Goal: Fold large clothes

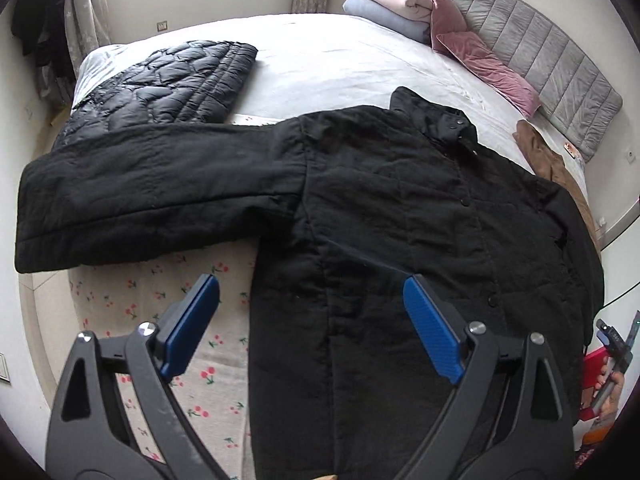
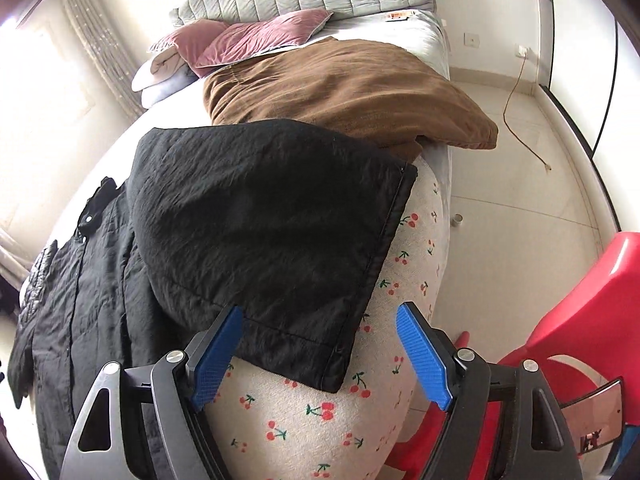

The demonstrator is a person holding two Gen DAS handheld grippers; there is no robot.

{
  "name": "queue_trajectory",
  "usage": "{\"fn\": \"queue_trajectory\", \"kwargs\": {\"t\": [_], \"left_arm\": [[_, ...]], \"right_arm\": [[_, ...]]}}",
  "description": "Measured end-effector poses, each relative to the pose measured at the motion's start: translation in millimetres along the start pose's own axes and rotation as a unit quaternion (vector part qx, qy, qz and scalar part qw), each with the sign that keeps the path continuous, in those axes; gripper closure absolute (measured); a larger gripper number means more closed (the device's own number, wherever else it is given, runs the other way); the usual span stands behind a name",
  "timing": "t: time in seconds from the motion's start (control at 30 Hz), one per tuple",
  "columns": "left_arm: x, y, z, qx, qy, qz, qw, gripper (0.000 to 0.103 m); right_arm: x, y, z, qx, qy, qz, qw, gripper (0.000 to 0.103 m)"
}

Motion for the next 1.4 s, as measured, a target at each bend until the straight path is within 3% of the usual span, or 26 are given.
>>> {"fn": "queue_trajectory", "kwargs": {"t": [0.17, 0.3, 0.4, 0.43, 0.47, 0.53, 0.77, 0.9, 1.03, 1.13, 1.27, 1.37, 1.4], "left_arm": [[-4, 20, -33, 0.017, 0.023, 0.015, 0.9995, 0.010], [-10, 27, -50, 0.044, 0.017, 0.018, 0.9987, 0.010], [-13, 30, -62, 0.063, 0.011, 0.021, 0.9977, 0.010], [-15, 30, -65, 0.066, 0.012, 0.021, 0.9975, 0.010], [-16, 30, -69, 0.068, 0.014, 0.021, 0.9974, 0.010], [-19, 29, -75, 0.073, 0.017, 0.020, 0.9970, 0.010], [-19, 28, -95, 0.086, 0.020, 0.020, 0.9959, 0.010], [-13, 30, -107, 0.092, 0.027, 0.023, 0.9951, 0.010], [1, 36, -115, 0.103, 0.028, 0.033, 0.9938, 0.010], [13, 41, -117, 0.101, 0.031, 0.044, 0.9934, 0.010], [25, 49, -119, 0.098, 0.040, 0.063, 0.9924, 0.010], [28, 54, -119, 0.110, 0.035, 0.069, 0.9909, 0.010], [28, 54, -118, 0.116, 0.031, 0.068, 0.9904, 0.010]], "right_arm": [[35, -10, -7, 0.021, -0.005, 0.003, 1.000, 0.023], [49, -19, -18, 0.066, -0.010, -0.013, 0.998, 0.024], [49, -23, -7, 0.046, -0.007, -0.025, 0.999, 0.054], [48, -24, -4, 0.034, 0.009, -0.025, 0.999, 0.078], [45, -24, -2, 0.021, 0.022, -0.025, 0.999, 0.085], [31, -27, 0, 0.015, 0.025, -0.034, 0.999, 0.092], [-46, -69, 27, -0.064, 0.078, -0.119, 0.988, 0.095], [-86, -125, 46, -0.109, 0.133, -0.176, 0.969, 0.095], [-98, -173, 62, -0.138, 0.172, -0.201, 0.954, 0.095], [-77, -200, 61, -0.168, 0.234, -0.200, 0.936, 0.095], [-20, -219, 34, -0.188, 0.313, -0.161, 0.917, 0.095], [10, -223, 4, -0.196, 0.402, -0.134, 0.884, 0.100], [11, -224, -7, -0.180, 0.413, -0.131, 0.883, 0.098]]}}
Point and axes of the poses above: each gripper's, at about its wrist camera, not at the fingertips, and x roughly the way its jaws point, z to its left, y to its underside, the point moved 6 cm from there along x, roughly the way its jaws point, and after that the axes turned 1 degree about -z, right-handed, at the moved point
